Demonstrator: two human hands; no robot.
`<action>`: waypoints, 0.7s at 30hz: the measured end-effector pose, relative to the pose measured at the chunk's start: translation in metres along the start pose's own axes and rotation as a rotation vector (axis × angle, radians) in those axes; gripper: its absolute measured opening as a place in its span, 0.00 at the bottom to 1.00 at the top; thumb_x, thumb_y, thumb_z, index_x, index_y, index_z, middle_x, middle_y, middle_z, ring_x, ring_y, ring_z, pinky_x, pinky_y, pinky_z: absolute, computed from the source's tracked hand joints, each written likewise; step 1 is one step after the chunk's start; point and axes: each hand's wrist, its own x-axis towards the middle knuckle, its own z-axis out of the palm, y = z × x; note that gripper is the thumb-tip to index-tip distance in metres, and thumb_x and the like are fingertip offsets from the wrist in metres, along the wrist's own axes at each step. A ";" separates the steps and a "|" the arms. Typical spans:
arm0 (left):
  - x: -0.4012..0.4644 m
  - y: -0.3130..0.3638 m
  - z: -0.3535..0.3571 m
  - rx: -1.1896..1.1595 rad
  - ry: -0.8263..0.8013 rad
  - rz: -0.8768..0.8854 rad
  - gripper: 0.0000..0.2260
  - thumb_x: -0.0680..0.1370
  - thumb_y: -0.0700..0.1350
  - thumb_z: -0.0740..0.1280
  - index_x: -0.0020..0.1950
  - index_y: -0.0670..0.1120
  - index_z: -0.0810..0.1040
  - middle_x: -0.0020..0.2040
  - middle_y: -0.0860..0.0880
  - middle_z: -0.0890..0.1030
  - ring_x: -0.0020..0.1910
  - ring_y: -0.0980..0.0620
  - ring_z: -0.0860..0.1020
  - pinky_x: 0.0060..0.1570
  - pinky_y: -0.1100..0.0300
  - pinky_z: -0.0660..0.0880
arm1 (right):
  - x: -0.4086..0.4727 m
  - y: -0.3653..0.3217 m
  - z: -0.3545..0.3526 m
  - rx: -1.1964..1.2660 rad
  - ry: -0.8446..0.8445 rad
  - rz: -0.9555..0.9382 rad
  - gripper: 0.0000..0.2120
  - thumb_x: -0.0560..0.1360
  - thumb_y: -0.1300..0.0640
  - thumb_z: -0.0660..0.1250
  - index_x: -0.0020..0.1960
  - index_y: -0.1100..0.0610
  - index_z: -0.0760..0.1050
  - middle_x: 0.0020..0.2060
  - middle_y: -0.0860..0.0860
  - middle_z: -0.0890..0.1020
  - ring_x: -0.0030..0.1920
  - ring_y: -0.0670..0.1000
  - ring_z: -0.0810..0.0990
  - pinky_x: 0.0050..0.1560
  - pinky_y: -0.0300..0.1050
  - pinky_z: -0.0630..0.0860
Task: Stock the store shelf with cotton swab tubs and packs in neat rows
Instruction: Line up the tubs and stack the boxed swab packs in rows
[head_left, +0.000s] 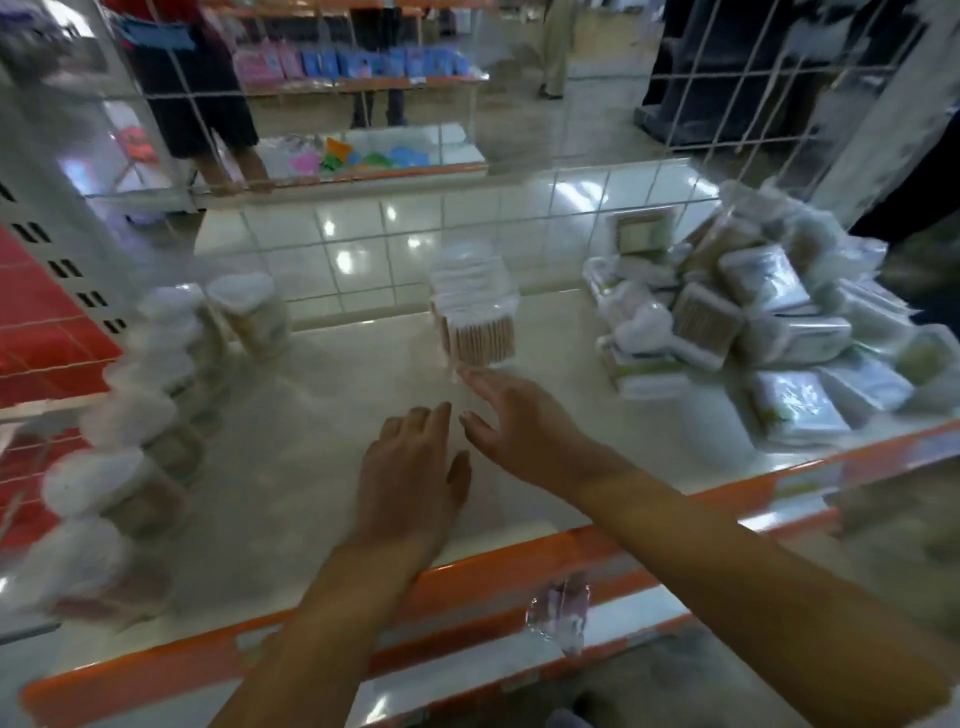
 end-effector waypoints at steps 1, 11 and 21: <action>0.002 0.012 0.004 -0.009 -0.003 -0.001 0.23 0.79 0.47 0.60 0.72 0.44 0.62 0.66 0.45 0.71 0.64 0.46 0.68 0.60 0.55 0.66 | -0.008 0.008 -0.006 0.014 0.012 0.000 0.25 0.75 0.59 0.64 0.70 0.62 0.65 0.66 0.57 0.72 0.66 0.55 0.71 0.67 0.44 0.65; 0.039 0.102 0.048 -0.050 0.022 0.042 0.21 0.72 0.44 0.65 0.63 0.38 0.74 0.55 0.37 0.79 0.52 0.35 0.77 0.49 0.47 0.74 | -0.056 0.095 -0.072 0.006 0.090 0.070 0.21 0.77 0.59 0.62 0.69 0.59 0.67 0.68 0.53 0.71 0.68 0.50 0.68 0.66 0.37 0.60; 0.085 0.123 0.060 0.050 0.002 0.016 0.22 0.75 0.43 0.66 0.68 0.39 0.69 0.60 0.39 0.74 0.59 0.39 0.72 0.56 0.50 0.69 | -0.017 0.161 -0.111 -0.035 0.383 -0.121 0.16 0.66 0.69 0.62 0.53 0.65 0.79 0.49 0.59 0.81 0.51 0.58 0.80 0.55 0.45 0.74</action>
